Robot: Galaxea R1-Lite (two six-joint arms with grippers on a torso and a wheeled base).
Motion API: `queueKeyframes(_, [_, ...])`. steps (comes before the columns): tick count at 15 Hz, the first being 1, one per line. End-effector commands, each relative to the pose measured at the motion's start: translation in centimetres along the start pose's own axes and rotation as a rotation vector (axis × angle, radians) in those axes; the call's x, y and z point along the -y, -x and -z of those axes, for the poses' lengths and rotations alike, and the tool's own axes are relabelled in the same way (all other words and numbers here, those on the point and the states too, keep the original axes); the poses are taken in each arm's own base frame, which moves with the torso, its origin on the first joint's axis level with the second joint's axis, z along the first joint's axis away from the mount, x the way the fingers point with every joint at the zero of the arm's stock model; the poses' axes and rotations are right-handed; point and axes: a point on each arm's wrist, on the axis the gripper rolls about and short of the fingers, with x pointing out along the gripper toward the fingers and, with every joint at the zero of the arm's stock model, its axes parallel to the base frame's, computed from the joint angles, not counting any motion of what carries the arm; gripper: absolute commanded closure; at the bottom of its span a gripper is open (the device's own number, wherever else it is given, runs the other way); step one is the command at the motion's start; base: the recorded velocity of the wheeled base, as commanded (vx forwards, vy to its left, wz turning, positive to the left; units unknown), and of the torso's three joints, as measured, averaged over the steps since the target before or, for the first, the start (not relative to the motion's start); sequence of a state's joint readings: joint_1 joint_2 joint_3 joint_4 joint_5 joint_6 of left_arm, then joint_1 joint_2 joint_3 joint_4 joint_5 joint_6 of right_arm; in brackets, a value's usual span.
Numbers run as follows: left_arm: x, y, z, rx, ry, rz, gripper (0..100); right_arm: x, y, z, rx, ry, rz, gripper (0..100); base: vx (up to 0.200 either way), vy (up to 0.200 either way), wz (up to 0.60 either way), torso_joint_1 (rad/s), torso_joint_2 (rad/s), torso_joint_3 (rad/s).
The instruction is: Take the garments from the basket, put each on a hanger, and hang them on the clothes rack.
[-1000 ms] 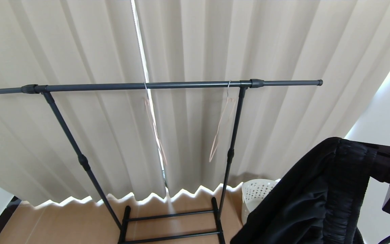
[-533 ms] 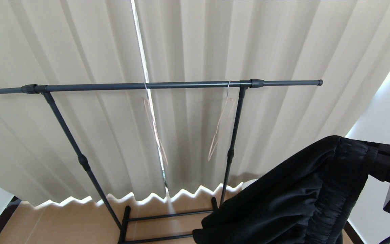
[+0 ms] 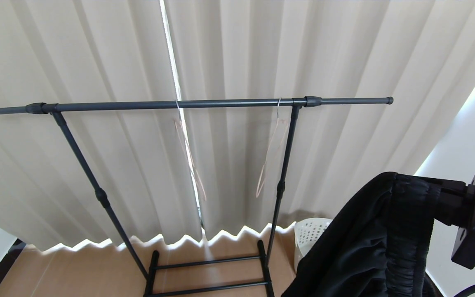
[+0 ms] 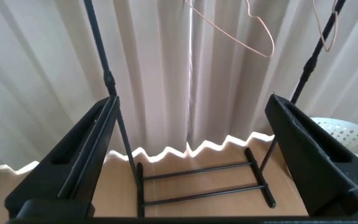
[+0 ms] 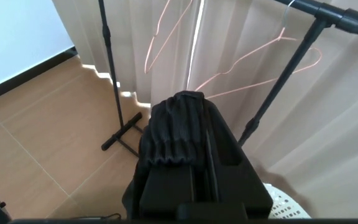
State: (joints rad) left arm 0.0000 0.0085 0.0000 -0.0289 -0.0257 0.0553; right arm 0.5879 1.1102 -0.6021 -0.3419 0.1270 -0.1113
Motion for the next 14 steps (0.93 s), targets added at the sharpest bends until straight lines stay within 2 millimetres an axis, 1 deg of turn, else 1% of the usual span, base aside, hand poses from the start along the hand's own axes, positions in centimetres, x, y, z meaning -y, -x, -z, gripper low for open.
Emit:
queueKeyframes(1, [0.1, -0.1, 0.0, -0.009, -0.019, 0.036, 0, 0.0, -0.4, 0.3, -0.018, -0.001, -0.003, 100, 0.0, 0.0, 0.0, 0.0, 0.0, 0.0])
queueKeyframes(3, [0.1, -0.4, -0.1, -0.055, -0.027, 0.081, 0, -0.3, -0.4, 0.2, -0.014, 0.0, -0.021, 100, 0.0, 0.0, 0.0, 0.0, 0.0, 0.0])
queueKeyframes(4, [0.1, -0.9, -0.2, -0.116, -0.023, 0.11, 0, -1.0, -1.4, -0.2, -0.018, 0.012, -0.066, 100, 0.0, 0.0, 0.0, 0.0, 0.0, 0.0])
queueKeyframes(5, [0.1, -1.5, -0.2, -0.183, -0.021, 0.139, 0, -1.3, -2.3, -1.2, -0.003, 0.017, -0.084, 100, 0.0, 0.0, 0.0, 0.0, 0.0, 0.0])
queueKeyframes(6, [0.1, -2.5, -1.4, -0.256, -0.013, 0.183, 0, -1.7, -3.8, -2.6, 0.017, 0.023, -0.111, 100, 0.0, 0.0, 0.0, 0.0, 0.0, 0.0])
queueKeyframes(7, [0.1, -3.5, -2.9, -0.297, 0.022, 0.21, 0, -1.6, -5.4, -3.4, 0.017, 0.023, -0.111, 100, 0.0, 0.0, 0.0, 0.0, 0.0, 0.0])
queueKeyframes(8, [0.1, -4.6, -4.1, -0.335, 0.094, 0.219, 0, -1.6, -7.2, -3.9, 0.009, 0.021, -0.11, 100, 0.0, 0.0, 0.0, 0.0, 0.0, 0.0])
queueKeyframes(9, [0.2, -5.8, -5.4, -0.354, 0.137, 0.23, 0, -1.6, -8.9, -3.9, -0.01, 0.019, -0.104, 100, 0.0, 0.0, 0.0, 0.0, 0.0, 0.0])
queueKeyframes(10, [0.2, -6.5, -6.0, -0.376, 0.145, 0.228, 0, -1.6, -9.5, -3.8, -0.019, 0.016, -0.097, 100, 0.0, 0.0, 0.0, 0.0, 0.0, 0.0])
queueKeyframes(11, [0.3, -7.9, -6.5, -0.441, 0.146, 0.211, 0, -1.7, -10.3, -3.3, -0.044, 0.007, -0.081, 100, 0.0, 0.0, 0.0, 0.0, 0.0, 0.0])
queueKeyframes(12, [0.3, -8.8, -6.6, -0.481, 0.145, 0.208, 0, -2.0, -10.7, -2.9, -0.05, -0.003, -0.067, 100, 0.0, 0.0, 0.0, 0.0, 0.0, 0.0])
queueKeyframes(13, [0.7, -10.7, -6.8, -0.55, 0.147, 0.23, 0, -3.4, -11.1, -1.9, -0.041, -0.088, -0.032, 100, 0.0, 0.0, 0.0, 0.0, 0.0, 0.0])
queueKeyframes(14, [1.0, -11.5, -7.2, -0.556, 0.167, 0.251, 0, -3.8, -12.4, -1.5, -0.042, -0.102, 0.0, 100, 0.0, 0.0, 0.0, 0.0, 0.0, 0.0])
